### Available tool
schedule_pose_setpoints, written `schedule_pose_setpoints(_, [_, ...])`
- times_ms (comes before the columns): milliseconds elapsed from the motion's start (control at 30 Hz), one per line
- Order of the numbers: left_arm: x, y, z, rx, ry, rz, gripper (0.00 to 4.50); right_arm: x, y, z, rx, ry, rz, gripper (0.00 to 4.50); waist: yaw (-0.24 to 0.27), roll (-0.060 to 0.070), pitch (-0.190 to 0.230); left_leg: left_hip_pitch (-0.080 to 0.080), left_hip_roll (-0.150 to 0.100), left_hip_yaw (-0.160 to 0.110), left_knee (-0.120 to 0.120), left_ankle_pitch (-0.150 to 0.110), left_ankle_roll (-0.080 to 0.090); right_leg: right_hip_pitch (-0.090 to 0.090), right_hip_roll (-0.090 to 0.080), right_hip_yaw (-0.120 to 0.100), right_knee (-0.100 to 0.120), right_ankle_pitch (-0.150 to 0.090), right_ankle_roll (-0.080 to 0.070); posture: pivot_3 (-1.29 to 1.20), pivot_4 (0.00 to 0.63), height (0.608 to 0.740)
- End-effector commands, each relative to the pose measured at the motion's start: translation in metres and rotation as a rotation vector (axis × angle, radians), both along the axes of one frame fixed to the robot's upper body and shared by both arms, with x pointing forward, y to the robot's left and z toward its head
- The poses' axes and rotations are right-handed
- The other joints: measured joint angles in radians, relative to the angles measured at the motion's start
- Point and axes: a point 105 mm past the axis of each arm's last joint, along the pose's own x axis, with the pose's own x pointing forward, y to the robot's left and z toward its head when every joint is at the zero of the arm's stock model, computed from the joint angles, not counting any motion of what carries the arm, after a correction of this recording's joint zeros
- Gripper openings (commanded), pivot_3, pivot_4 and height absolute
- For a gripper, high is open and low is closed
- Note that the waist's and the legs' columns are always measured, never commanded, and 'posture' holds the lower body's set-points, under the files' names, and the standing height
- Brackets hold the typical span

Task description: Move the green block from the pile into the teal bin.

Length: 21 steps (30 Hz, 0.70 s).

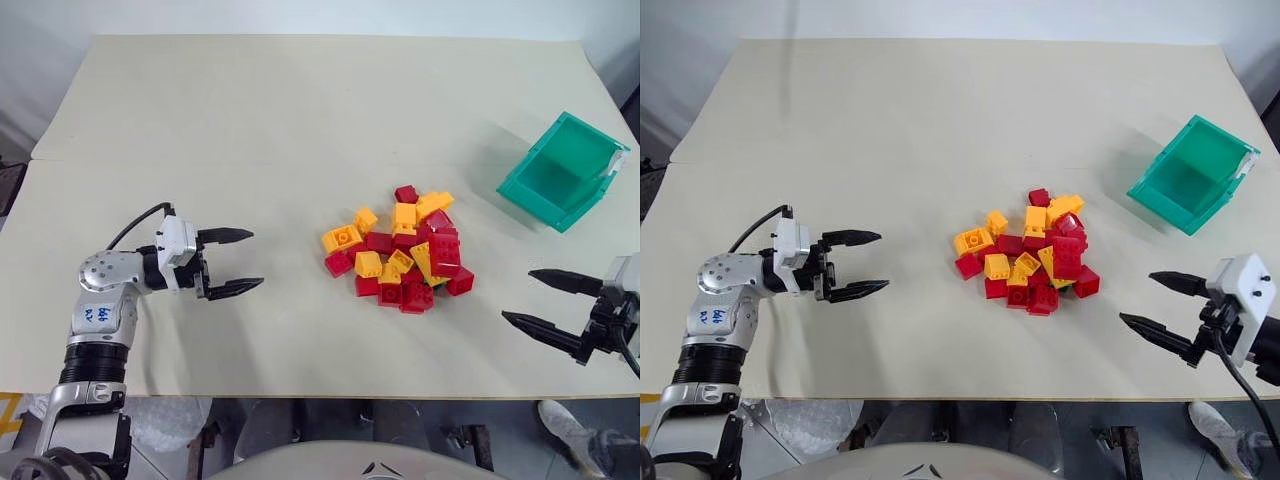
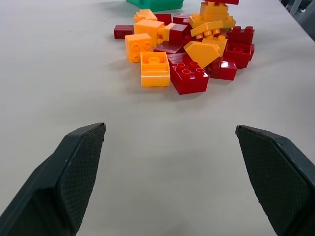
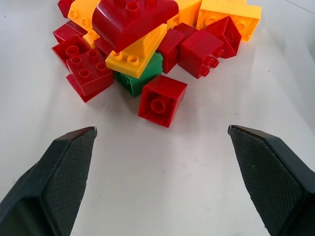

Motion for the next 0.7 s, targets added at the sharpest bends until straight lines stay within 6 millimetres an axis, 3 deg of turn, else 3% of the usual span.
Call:
schedule_pose_setpoints(33, [0.006, -0.003, 0.008, -0.025, -0.013, 0.018, 4.50, -0.001, 0.004, 0.009, -0.011, -0.046, -0.019, 4.49, 0.000, 0.000, 0.000, 0.000, 0.000, 0.000, 0.000, 0.000, 0.000, 0.000, 0.000, 0.000, 0.000, 0.000, 0.000, 0.00, 0.150, 0.740])
schedule_pose_setpoints(233, [0.008, -0.012, 0.014, -0.059, 0.051, 0.010, 4.50, -0.006, 0.022, 0.006, -0.037, -0.012, -0.025, 4.49, 0.000, 0.000, 0.000, 0.000, 0.000, 0.000, 0.003, 0.000, 0.000, 0.000, 0.000, 0.000, 0.002, 0.000, 0.000, 0.00, 0.150, 0.740])
schedule_pose_setpoints(333, [0.004, -0.018, 0.013, -0.044, 0.060, -0.045, 4.50, -0.014, 0.054, 0.009, 0.010, -0.028, 0.045, 4.49, 0.001, 0.000, 0.000, 0.000, 0.000, -0.001, 0.004, 0.000, 0.000, 0.000, 0.000, 0.000, 0.003, 0.000, 0.000, 0.00, 0.150, 0.740])
schedule_pose_setpoints(433, [0.000, -0.022, 0.016, -0.062, 0.037, -0.106, 4.50, -0.023, 0.083, 0.019, 0.089, -0.067, 0.117, 3.87, 0.000, 0.000, 0.000, -0.001, 0.001, -0.001, 0.006, -0.001, -0.001, 0.000, 0.000, 0.001, 0.004, 0.000, 0.000, 0.00, 0.150, 0.740])
schedule_pose_setpoints(567, [0.001, -0.027, 0.014, -0.036, 0.020, -0.151, 4.50, -0.023, 0.113, 0.023, 0.163, -0.088, 0.152, 2.56, -0.001, -0.001, 0.000, -0.001, 0.001, -0.002, 0.010, -0.001, -0.001, 0.001, 0.000, 0.001, 0.006, 0.000, 0.000, 0.00, 0.150, 0.740])
schedule_pose_setpoints(700, [-0.005, -0.036, 0.019, -0.080, 0.002, -0.256, 4.50, -0.020, 0.146, 0.016, 0.219, -0.041, 0.203, 1.20, -0.003, -0.001, 0.000, -0.001, 0.001, -0.002, 0.013, -0.002, -0.001, 0.000, -0.001, 0.001, 0.008, 0.000, 0.000, 0.00, 0.150, 0.740])
